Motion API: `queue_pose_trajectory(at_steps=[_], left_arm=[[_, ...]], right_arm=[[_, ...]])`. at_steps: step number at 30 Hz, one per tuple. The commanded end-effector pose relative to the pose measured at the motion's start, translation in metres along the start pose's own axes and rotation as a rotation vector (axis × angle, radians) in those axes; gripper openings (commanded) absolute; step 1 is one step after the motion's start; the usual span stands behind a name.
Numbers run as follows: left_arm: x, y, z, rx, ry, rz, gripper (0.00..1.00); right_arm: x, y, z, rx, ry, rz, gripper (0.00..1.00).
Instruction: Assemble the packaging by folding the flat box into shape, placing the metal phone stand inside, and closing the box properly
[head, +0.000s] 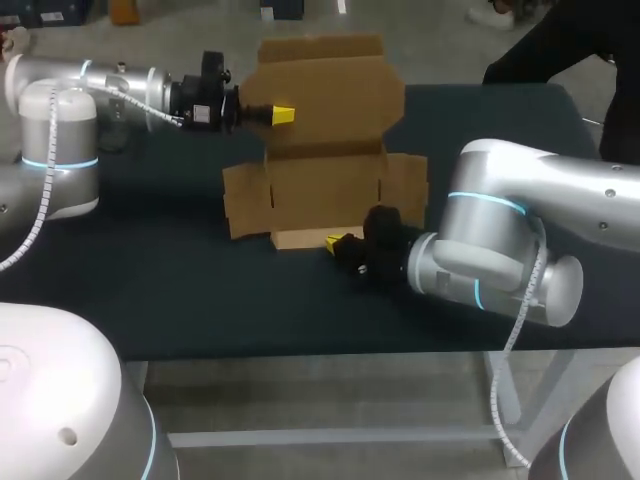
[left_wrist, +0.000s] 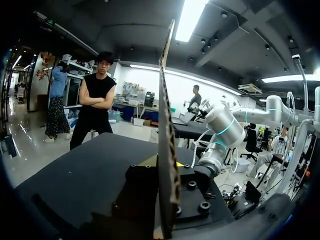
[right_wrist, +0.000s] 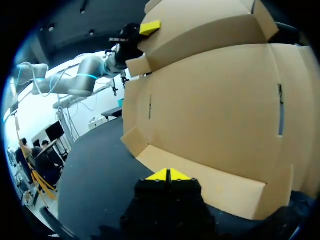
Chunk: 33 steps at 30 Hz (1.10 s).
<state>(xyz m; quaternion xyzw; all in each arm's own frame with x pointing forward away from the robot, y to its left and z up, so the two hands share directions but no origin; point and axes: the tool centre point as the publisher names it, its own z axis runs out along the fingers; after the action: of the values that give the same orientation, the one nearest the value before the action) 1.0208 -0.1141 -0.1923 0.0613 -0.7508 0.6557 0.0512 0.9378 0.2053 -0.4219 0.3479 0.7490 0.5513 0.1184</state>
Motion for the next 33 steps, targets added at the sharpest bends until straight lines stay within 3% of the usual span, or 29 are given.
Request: queue_pose_trajectory(at_steps=[1,12,22,33], left_arm=[[-0.001,0.001,-0.001,0.0,0.005,0.0,0.0],[-0.001,0.001,-0.001,0.0,0.005,0.0,0.0],[-0.001,0.001,-0.001,0.0,0.005,0.0,0.0],[-0.001,0.001,-0.001,0.0,0.005,0.0,0.0]], right_arm=[[0.001,-0.005,0.009,-0.003,-0.027,0.0,0.0],[-0.004,-0.009,0.011,-0.003,-0.041,0.014,0.0],[0.002,0.002,0.004,-0.052,-0.024,0.0,0.0],[-0.009,-0.002,0.017,-0.028,-0.039,0.008,0.0]])
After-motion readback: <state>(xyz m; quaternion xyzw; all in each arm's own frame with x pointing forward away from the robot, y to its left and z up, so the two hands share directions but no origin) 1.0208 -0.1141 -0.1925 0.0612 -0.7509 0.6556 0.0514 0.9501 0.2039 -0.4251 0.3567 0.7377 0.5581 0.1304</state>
